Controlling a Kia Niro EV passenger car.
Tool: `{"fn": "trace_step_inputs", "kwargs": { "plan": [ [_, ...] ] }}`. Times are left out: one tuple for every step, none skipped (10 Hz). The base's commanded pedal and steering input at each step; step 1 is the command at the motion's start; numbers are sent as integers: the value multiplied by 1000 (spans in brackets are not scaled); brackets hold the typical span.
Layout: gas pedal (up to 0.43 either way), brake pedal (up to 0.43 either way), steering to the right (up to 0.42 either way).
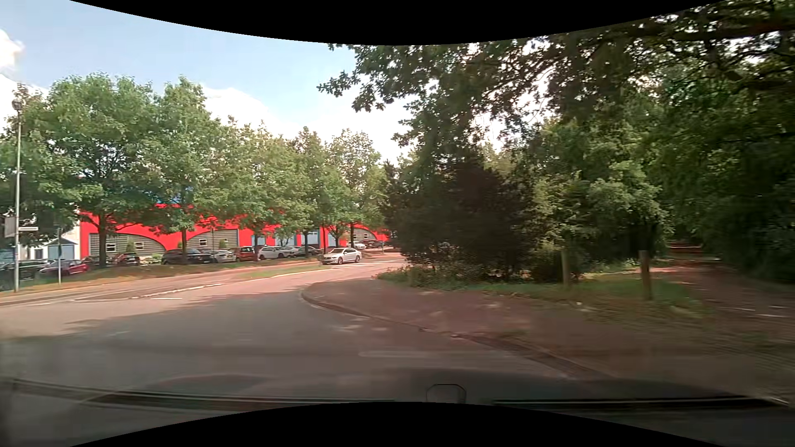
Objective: Follow the waypoints while adhering to traffic rules and regulations
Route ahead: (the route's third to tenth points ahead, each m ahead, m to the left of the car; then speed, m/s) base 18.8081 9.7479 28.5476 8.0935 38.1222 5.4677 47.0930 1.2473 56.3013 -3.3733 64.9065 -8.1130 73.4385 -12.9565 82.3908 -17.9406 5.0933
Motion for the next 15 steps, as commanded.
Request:
{"fn": "trace_step_inputs", "kwargs": {
  "plan": [
    [0, 0, -370],
    [0, 0, -368],
    [0, 0, -362],
    [0, 0, -364],
    [0, 0, -370],
    [8, 0, -375],
    [47, 0, -377],
    [98, 0, -377],
    [110, 0, -370],
    [110, 0, -343],
    [110, 0, -305],
    [110, 0, -256],
    [118, 0, -209],
    [118, 0, -156],
    [130, 0, -104]
  ]
}}
